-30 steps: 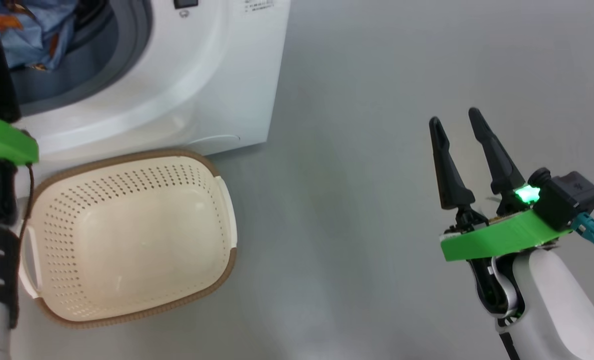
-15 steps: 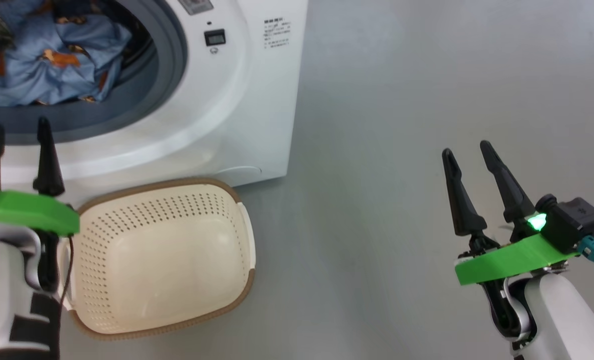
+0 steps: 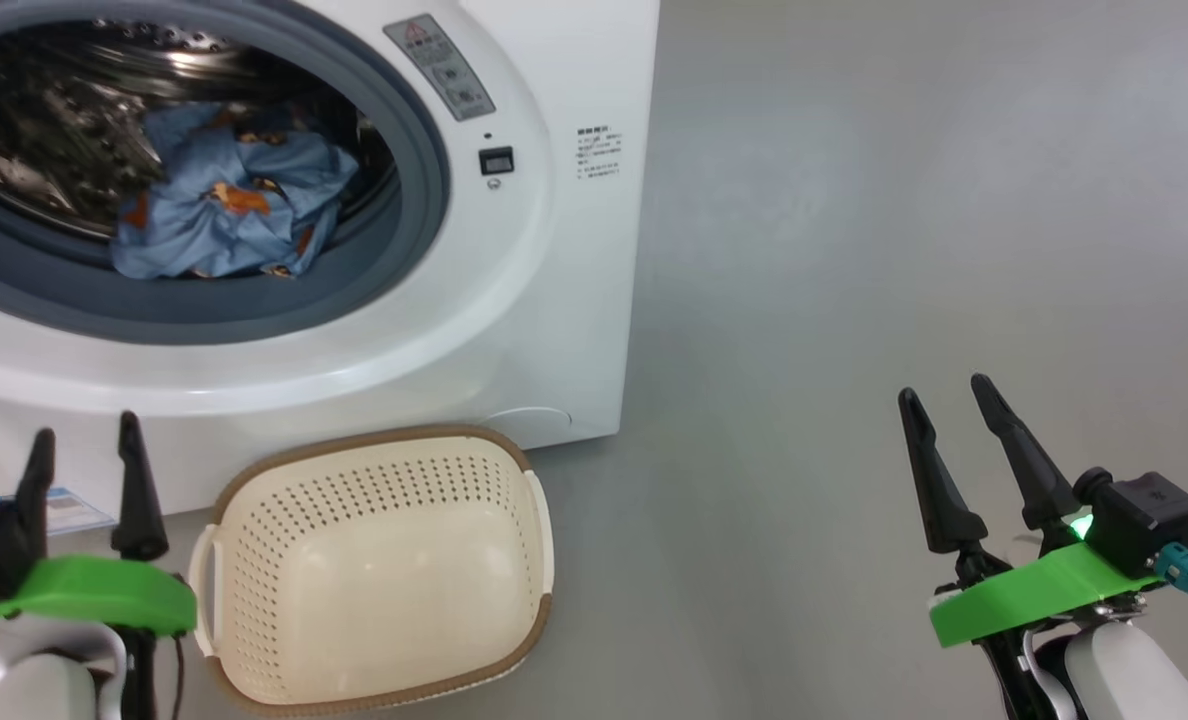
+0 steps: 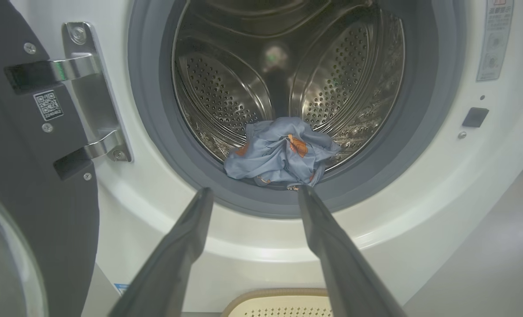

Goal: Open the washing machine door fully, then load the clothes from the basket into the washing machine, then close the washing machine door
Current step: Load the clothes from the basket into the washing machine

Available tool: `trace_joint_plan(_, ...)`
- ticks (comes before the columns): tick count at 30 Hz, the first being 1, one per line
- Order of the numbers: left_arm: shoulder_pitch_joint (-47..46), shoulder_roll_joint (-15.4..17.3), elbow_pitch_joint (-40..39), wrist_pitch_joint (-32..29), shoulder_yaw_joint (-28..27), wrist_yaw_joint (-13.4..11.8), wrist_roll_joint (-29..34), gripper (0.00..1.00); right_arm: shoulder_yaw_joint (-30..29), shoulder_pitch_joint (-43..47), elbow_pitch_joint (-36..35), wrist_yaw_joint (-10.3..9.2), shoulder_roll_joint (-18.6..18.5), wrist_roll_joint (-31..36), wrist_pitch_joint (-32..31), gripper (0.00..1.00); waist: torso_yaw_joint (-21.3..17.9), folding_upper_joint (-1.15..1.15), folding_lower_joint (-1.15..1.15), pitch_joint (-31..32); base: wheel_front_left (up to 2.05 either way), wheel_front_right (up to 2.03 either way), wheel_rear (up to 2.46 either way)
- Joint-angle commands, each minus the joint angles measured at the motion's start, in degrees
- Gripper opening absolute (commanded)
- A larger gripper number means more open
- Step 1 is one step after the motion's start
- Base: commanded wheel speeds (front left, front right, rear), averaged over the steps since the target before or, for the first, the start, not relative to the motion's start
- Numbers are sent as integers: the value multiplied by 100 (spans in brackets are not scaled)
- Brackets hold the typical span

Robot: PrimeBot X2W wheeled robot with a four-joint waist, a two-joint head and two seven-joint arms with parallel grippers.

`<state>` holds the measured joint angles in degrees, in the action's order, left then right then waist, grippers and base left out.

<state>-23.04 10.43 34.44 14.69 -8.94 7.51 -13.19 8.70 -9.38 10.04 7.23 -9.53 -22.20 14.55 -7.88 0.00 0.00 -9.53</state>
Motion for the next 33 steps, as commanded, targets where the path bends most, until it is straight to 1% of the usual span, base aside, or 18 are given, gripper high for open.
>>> trace_joint_plan(1, 122, 111, -256, 30, -185, -7, 124, 100, 50, 71, -119, 25, -114, -59, 45, 100, 95, 0, 0, 154, 0, 0, 0)
trace_joint_plan(7, 546, -57, -631, 30, -198, -4, 229, 100, 10, 200, -120, 25, -171, -64, 45, 100, 174, 0, 0, 276, 0, 0, 0)
trace_joint_plan(18, 1149, -254, -1183, 30, -260, -3, 263, 100, -10, 309, -120, 25, -223, -60, 45, 100, 270, 0, 0, 388, 0, 0, 0)
trace_joint_plan(25, 1391, -349, -1471, 30, -302, -3, 292, 100, -60, 356, -145, 25, -232, -48, 45, 100, 321, 0, 0, 379, 0, 0, 0)
trace_joint_plan(33, 1418, -418, -1521, 30, -319, -3, 307, 100, -87, 346, -144, 25, -222, -36, 45, 100, 343, 0, 0, 354, 0, 0, 0)
